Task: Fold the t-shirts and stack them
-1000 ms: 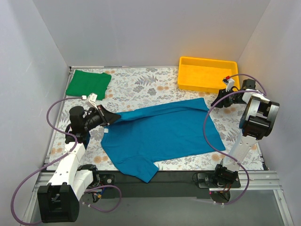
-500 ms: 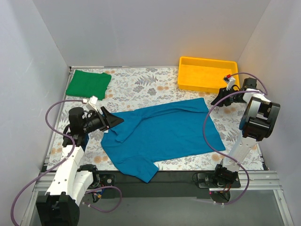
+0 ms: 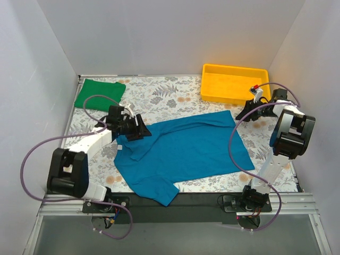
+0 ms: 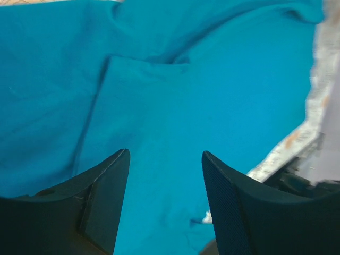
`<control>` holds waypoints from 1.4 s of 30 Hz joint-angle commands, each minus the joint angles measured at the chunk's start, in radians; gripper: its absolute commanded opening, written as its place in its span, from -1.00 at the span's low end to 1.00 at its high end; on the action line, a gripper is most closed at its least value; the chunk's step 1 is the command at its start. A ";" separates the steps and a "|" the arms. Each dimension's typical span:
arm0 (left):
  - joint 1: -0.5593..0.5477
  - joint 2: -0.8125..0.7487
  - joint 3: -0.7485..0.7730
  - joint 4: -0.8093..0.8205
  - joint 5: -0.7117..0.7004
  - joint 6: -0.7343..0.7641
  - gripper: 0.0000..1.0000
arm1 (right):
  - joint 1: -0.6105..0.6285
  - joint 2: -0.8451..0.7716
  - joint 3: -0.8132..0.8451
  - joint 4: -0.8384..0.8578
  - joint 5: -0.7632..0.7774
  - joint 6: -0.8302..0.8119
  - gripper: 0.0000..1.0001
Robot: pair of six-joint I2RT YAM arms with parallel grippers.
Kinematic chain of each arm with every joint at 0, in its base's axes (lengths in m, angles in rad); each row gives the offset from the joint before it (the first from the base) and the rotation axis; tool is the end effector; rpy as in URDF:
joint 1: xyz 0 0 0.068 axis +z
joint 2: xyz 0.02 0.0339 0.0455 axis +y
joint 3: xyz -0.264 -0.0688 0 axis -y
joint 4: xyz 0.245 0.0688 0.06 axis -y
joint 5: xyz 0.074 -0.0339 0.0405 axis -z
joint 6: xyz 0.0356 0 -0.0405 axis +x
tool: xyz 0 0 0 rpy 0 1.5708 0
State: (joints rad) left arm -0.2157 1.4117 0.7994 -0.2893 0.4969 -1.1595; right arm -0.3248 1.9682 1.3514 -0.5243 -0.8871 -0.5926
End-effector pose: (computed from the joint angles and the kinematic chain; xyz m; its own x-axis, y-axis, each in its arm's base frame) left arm 0.2684 -0.0762 0.1999 -0.7435 -0.6619 0.0947 -0.5115 0.4719 -0.7181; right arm 0.3850 -0.1005 0.1764 -0.6563 -0.1513 -0.7392 -0.5679 0.7441 0.3519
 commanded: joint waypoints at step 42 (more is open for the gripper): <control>-0.063 0.155 0.190 -0.073 0.046 0.158 -1.00 | 0.004 -0.032 -0.015 -0.034 -0.032 -0.030 0.03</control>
State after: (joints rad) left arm -0.2745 1.6630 1.0183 -0.3630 0.4408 -0.9916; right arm -0.3199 1.9583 1.3312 -0.5461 -0.8936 -0.6067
